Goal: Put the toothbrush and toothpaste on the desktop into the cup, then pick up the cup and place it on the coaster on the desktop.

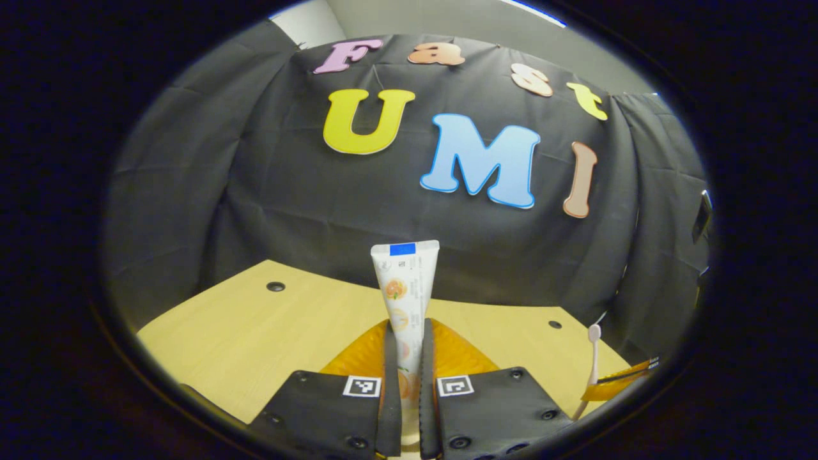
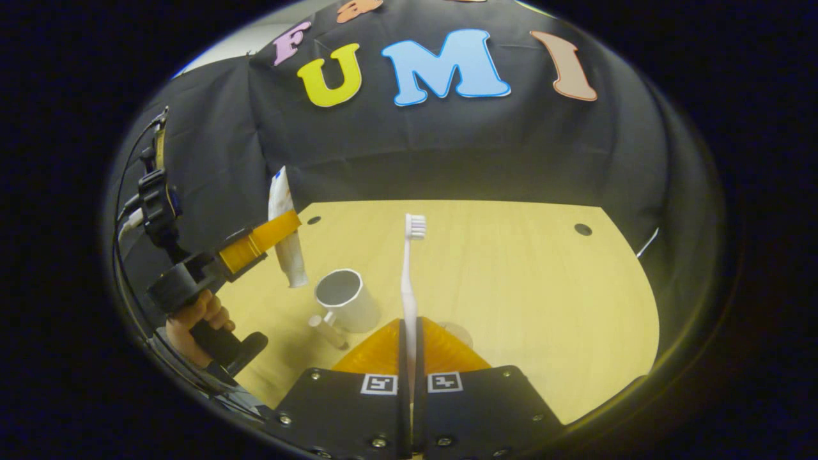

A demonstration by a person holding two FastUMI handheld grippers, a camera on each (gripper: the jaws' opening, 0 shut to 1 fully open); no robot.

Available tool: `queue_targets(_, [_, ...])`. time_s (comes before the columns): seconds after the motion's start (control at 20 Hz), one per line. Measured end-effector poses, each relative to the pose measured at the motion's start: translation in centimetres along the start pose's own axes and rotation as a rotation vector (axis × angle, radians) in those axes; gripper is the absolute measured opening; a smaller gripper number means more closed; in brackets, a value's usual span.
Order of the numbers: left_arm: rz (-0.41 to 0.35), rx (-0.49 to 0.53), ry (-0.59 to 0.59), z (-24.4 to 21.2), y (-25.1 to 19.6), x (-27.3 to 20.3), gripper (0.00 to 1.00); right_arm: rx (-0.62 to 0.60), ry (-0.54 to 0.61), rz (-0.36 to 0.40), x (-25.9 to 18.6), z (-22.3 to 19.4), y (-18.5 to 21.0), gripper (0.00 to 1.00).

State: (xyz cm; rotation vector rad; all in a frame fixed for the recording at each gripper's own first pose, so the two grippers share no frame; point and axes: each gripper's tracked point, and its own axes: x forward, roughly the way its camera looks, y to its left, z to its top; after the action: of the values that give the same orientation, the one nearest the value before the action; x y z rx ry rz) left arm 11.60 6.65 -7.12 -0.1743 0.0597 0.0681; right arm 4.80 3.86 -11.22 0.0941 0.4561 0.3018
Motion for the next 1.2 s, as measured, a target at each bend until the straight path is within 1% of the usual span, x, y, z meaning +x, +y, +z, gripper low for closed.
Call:
queue_targets(0.15, [-0.037,-0.012,0.001,-0.8,-1.6,1.6,0.18,-0.001,0.003,-0.003,-0.1,-0.2,-0.1,0.03])
queue_targets(0.25, [-0.043,-0.003,0.013,-1.9,-1.7,2.7,0.17,-0.005,0.010,-0.011,-0.1,-0.4,-0.3,0.02])
queue_targets(0.6, [-0.046,0.053,0.117,-7.3,-1.6,4.1,0.18,-0.006,0.014,-0.019,-0.1,-0.6,-0.7,0.03])
queue_targets(0.75, [-0.037,0.064,0.148,-8.8,-1.5,4.2,0.18,0.001,0.013,-0.013,0.1,-0.5,-0.6,0.03])
queue_targets(0.8, [-0.030,0.071,0.158,-9.1,-1.3,4.3,0.20,0.004,0.013,-0.010,0.1,-0.4,-0.6,0.03])
queue_targets(0.85, [-0.028,0.081,0.171,-9.6,-1.3,4.4,0.20,0.006,0.014,-0.007,-0.1,-0.2,-0.4,0.03])
queue_targets(0.9, [-0.025,0.092,0.188,-10.2,-1.1,4.6,0.23,0.007,0.016,-0.003,-0.2,-0.1,-0.3,0.03])
queue_targets(1.0, [-0.018,0.109,0.220,-10.9,-1.0,4.5,0.25,0.010,0.017,0.000,-0.1,-0.1,-0.3,0.03])
queue_targets(1.05, [-0.025,0.115,0.226,-11.0,-1.0,4.5,0.26,0.014,0.016,0.003,0.1,-0.1,-0.2,0.03])
queue_targets(1.15, [-0.033,0.133,0.246,-11.6,-1.3,4.2,0.33,0.024,0.018,0.008,0.3,0.0,-0.2,0.03])
queue_targets(1.2, [-0.039,0.154,0.236,-11.7,-1.5,4.3,0.36,0.029,0.017,0.009,0.5,0.0,-0.2,0.03])
